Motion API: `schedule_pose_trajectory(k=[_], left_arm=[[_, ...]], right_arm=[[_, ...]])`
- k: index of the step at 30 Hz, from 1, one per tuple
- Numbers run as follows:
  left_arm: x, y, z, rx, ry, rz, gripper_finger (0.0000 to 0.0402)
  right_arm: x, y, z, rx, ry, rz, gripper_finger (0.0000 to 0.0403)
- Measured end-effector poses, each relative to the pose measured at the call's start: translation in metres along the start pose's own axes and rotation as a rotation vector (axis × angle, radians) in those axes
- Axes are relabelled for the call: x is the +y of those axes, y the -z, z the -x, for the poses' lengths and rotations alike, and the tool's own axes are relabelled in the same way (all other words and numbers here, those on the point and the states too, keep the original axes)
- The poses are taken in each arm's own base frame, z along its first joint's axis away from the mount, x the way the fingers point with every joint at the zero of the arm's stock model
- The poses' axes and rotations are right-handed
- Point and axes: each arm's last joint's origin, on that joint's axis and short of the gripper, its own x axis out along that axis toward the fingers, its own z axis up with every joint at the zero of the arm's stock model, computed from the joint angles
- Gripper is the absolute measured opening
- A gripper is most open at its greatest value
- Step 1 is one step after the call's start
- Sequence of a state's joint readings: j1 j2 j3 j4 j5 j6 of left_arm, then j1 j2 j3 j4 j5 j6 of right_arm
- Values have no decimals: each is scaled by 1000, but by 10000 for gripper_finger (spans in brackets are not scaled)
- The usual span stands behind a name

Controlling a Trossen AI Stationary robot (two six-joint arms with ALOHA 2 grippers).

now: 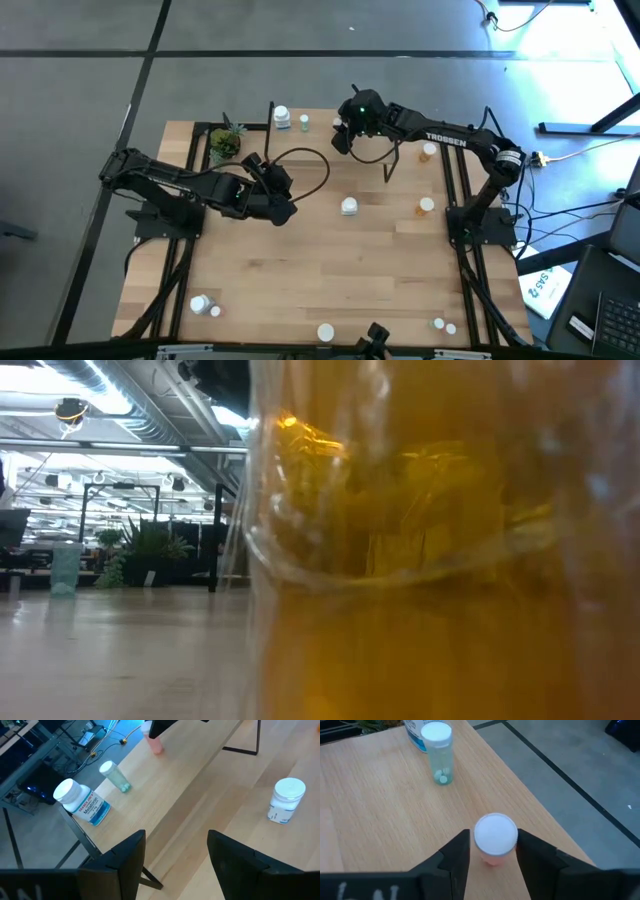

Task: Pick and place medicine bottles onto shelf by color
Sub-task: Put the middle pink pill bottle on the shelf, then put the middle right orange pill bottle on the shelf

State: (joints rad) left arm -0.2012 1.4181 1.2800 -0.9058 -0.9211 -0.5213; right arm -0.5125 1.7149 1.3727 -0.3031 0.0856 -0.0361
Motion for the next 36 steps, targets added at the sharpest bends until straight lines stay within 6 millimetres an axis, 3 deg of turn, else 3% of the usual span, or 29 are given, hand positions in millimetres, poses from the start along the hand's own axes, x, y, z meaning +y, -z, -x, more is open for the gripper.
schedule_pose_trajectory(k=[10,36], left_arm=[[0,0,0,0,0,0,207],[-1,1,0,22,39,-2,207]], right_arm=[[0,-3,0,-36,2,35,184],[-1,-9,5,-84,10,96,186]])
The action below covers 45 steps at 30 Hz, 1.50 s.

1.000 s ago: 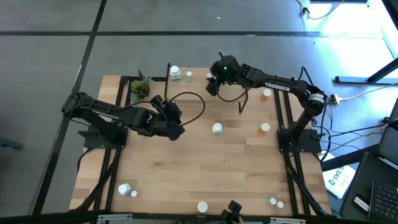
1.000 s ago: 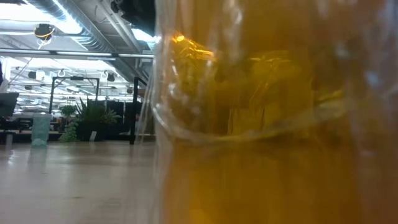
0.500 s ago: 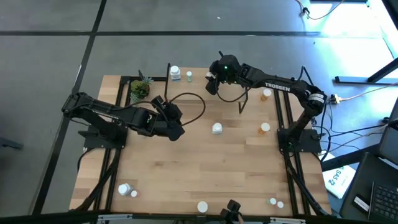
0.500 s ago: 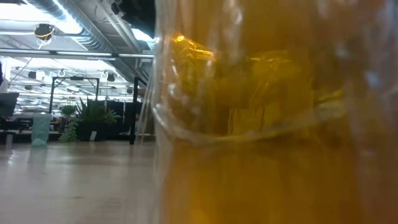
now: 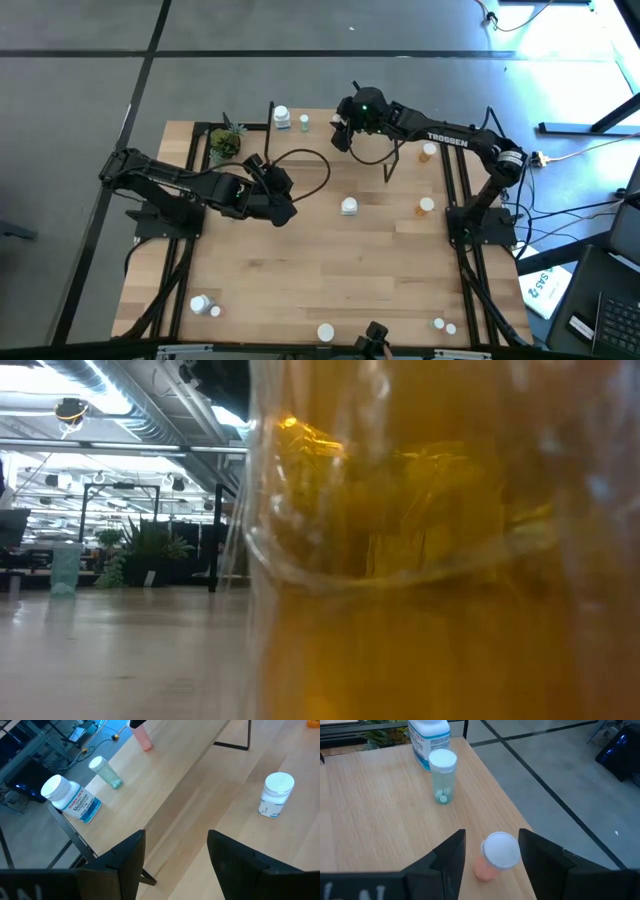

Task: Pick and place medicine bottles onto shelf by color
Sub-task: Put the middle right orange pill bottle on the shelf

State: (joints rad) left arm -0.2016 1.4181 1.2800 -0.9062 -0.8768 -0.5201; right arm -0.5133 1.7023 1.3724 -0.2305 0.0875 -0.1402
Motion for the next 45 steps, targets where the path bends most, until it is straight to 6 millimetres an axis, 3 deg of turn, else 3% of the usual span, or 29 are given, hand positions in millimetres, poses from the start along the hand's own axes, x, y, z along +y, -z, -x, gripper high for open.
schedule_pose_trajectory(k=[11,18,24,30,36,45], left_arm=[[1,1,0,9,-5,-12,207],[1,2,0,17,-6,-19,207],[1,2,0,18,-6,-20,207],[1,2,0,18,-6,-27,207],[0,4,2,24,-2,-72,207],[-8,9,13,6,36,-79,207]], right_arm=[[-3,-9,26,-24,9,21,186],[4,-13,46,-14,-17,60,186],[27,-14,72,23,-96,194,186],[52,-10,111,73,-189,262,186],[78,4,140,194,-298,375,186],[109,20,181,306,-408,358,186]])
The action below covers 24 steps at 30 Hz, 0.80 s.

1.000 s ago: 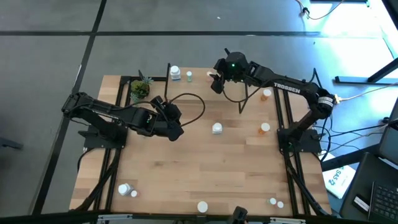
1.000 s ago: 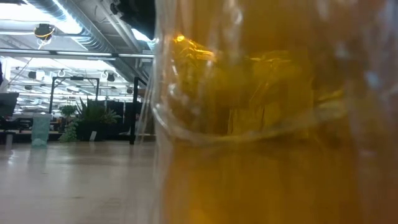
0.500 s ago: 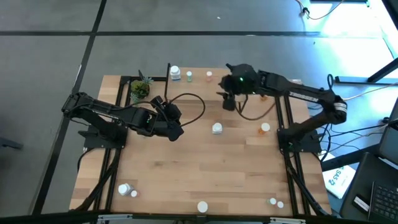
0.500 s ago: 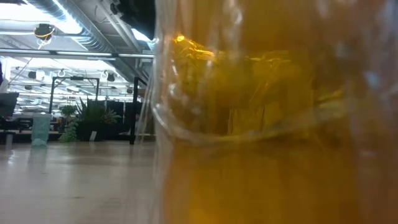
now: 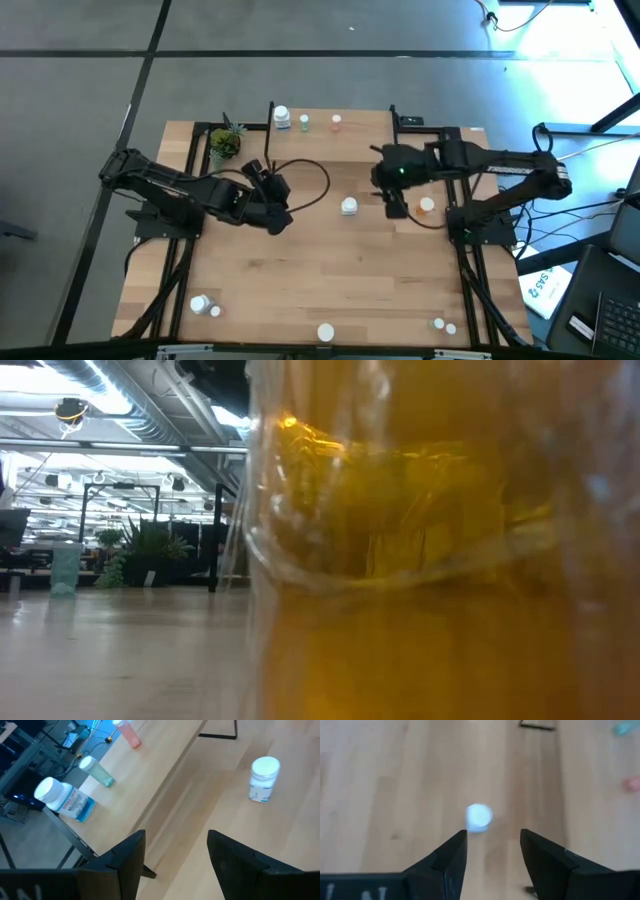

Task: Pick and place medicine bottles onto shelf by color
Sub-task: Put the middle right orange pill bottle on the shelf

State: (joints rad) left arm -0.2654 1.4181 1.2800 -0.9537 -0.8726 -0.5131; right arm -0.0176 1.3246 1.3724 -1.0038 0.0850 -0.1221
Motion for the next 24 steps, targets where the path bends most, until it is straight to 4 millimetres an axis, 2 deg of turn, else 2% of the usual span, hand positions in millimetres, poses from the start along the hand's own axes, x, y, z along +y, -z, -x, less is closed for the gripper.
schedule_pose_trajectory(k=[10,13,17,24], left_arm=[[-10,5,13,-25,48,-26,207],[-12,6,15,-29,55,-35,207],[-13,6,16,-15,85,-109,207],[-12,3,8,48,234,-254,207]], right_arm=[[50,18,15,162,-106,-23,186],[60,21,17,187,-118,-78,186],[68,27,20,229,-58,-158,186],[65,33,23,251,118,-269,186]])
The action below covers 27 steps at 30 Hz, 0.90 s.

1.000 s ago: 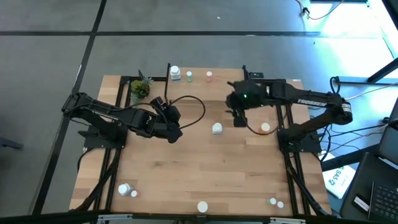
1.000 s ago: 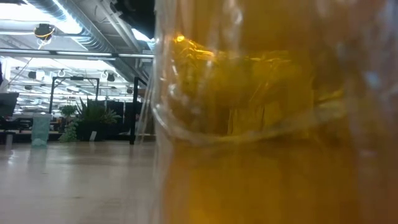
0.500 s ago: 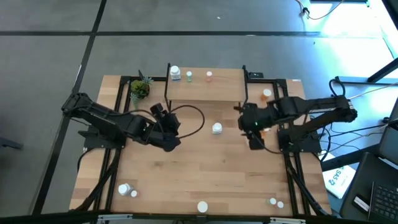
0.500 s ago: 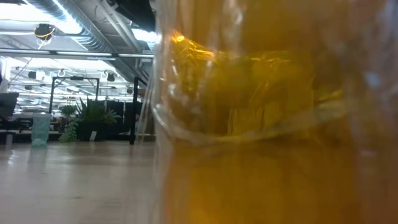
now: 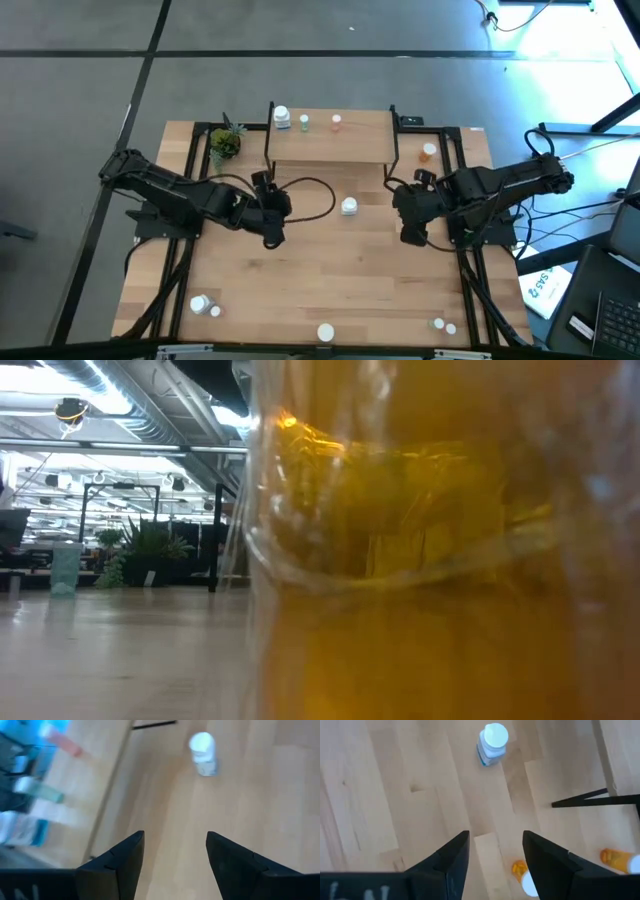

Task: Pick and place medicine bottles onto shelf by color
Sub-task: Put the middle right orange pill bottle on the shelf

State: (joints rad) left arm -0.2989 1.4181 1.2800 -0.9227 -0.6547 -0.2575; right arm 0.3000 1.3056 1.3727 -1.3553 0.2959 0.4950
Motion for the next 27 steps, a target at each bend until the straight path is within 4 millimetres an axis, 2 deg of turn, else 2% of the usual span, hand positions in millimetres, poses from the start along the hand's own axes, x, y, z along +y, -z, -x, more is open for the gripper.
schedule_pose_trajectory(k=[11,27], left_arm=[[2,-10,-8,-31,362,-190,207],[6,-10,-11,-16,357,-156,207]], right_arm=[[0,-1,0,-6,-4,-27,186],[1,-1,0,-7,-5,-57,186]])
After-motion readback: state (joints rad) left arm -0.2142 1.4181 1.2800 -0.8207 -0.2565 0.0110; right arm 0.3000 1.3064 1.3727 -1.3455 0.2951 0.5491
